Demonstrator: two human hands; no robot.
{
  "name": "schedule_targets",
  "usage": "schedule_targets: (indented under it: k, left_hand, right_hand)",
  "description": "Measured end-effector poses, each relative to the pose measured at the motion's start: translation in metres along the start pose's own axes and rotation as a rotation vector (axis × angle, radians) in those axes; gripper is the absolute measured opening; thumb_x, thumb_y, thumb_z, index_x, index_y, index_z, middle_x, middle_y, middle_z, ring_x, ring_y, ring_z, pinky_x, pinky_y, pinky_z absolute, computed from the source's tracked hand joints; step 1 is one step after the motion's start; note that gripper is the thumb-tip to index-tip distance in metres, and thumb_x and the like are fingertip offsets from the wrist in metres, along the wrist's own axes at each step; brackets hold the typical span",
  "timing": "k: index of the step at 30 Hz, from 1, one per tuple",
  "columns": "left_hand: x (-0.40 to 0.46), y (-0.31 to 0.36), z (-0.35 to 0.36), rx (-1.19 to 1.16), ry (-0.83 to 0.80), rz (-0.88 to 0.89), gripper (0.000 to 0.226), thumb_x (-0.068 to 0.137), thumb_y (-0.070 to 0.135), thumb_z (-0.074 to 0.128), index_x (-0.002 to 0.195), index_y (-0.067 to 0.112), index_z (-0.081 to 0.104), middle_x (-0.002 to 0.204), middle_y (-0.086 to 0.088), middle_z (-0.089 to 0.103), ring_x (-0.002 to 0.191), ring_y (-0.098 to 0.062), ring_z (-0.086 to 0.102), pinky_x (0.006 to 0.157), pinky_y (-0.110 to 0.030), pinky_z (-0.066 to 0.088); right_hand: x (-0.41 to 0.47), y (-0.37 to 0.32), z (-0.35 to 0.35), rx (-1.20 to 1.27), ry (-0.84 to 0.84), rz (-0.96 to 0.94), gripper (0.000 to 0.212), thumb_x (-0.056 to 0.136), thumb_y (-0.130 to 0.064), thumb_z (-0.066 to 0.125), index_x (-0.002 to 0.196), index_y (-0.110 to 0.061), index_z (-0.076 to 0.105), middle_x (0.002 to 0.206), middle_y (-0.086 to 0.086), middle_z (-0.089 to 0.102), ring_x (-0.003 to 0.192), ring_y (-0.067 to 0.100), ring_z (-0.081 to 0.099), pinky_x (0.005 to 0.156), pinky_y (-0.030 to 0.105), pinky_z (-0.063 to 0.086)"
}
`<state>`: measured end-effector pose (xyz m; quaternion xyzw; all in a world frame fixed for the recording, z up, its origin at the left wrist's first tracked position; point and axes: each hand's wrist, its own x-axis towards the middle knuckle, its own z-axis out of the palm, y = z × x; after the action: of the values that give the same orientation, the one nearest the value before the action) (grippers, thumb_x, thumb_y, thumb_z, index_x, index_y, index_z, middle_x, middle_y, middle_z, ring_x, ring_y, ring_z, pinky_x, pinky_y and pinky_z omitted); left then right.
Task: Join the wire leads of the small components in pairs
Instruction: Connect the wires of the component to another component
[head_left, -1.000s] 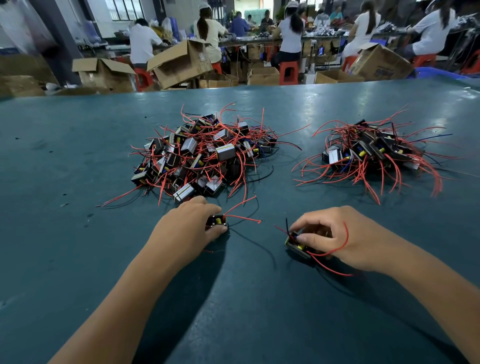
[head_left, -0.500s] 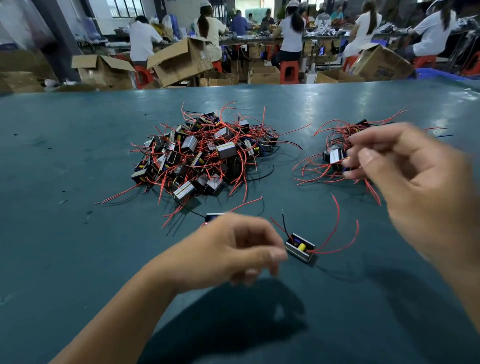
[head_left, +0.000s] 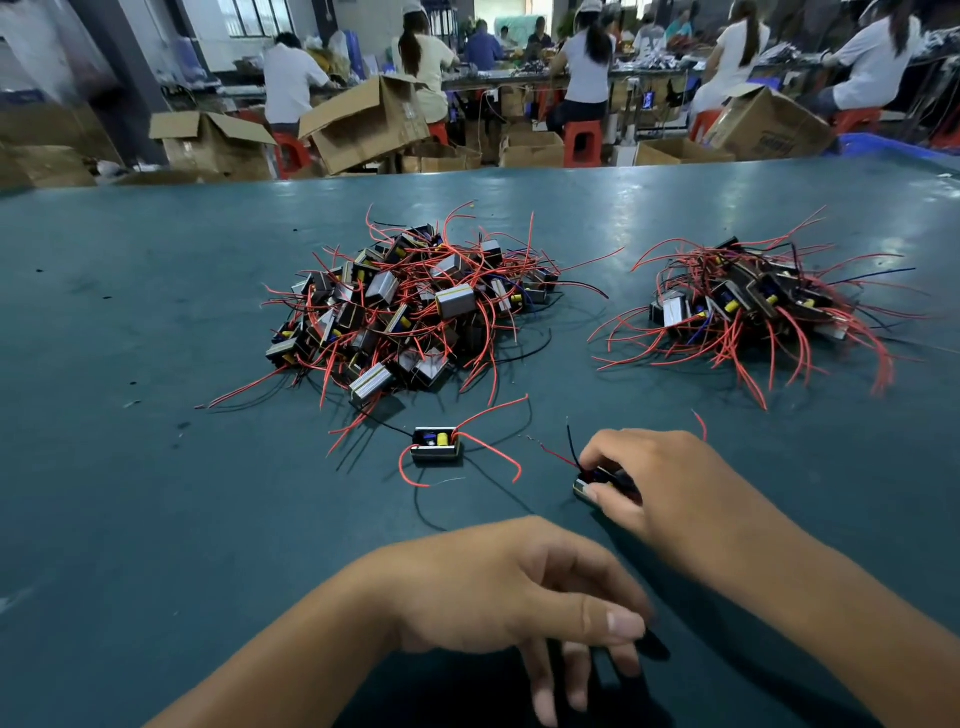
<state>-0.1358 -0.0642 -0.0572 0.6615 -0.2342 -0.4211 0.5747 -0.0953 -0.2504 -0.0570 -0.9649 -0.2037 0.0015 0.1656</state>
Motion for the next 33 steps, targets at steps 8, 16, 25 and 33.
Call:
schedule_targets:
  k: [8, 16, 25, 33]
  left_hand:
    - [-0.011, 0.013, -0.009, 0.245, 0.567, 0.597, 0.013, 0.096, 0.021, 0.062, 0.103, 0.012, 0.069, 0.081, 0.009, 0.065, 0.059, -0.005, 0.058, 0.053, -0.017, 0.047]
    - [-0.002, 0.001, -0.026, 1.290, 0.847, 0.359, 0.015, 0.090, 0.038, 0.069, 0.093, 0.024, 0.072, 0.091, 0.008, 0.064, 0.087, -0.019, 0.060, 0.075, -0.038, 0.044]
    - [-0.005, 0.002, -0.027, 1.163, 0.769, 0.247, 0.012, 0.086, 0.031, 0.067, 0.076, 0.025, 0.065, 0.077, 0.012, 0.057, 0.080, -0.008, 0.052, 0.078, -0.035, 0.038]
    - [-0.005, 0.004, -0.024, 1.241, 0.753, 0.263, 0.015, 0.085, 0.034, 0.063, 0.073, 0.026, 0.060, 0.075, 0.014, 0.053, 0.073, -0.004, 0.042, 0.075, -0.034, 0.038]
  right_hand:
    - [-0.002, 0.005, -0.002, 0.055, 0.006, -0.104, 0.029, 0.088, -0.028, 0.063, 0.071, -0.034, 0.040, 0.074, -0.014, 0.048, 0.074, 0.012, 0.048, 0.069, 0.034, 0.042]
    - [-0.006, 0.002, 0.000, 0.061, -0.015, -0.225, 0.007, 0.091, -0.032, 0.062, 0.092, -0.027, 0.057, 0.093, -0.010, 0.057, 0.087, 0.013, 0.054, 0.079, 0.036, 0.046]
    - [-0.003, 0.012, -0.002, 0.175, -0.009, -0.161, 0.010, 0.087, -0.033, 0.067, 0.086, -0.028, 0.059, 0.085, -0.010, 0.060, 0.082, 0.008, 0.055, 0.076, 0.035, 0.048]
    - [-0.001, 0.012, 0.003, 0.229, 0.060, -0.114, 0.014, 0.086, -0.026, 0.063, 0.079, -0.025, 0.051, 0.078, -0.007, 0.060, 0.076, 0.013, 0.056, 0.072, 0.041, 0.048]
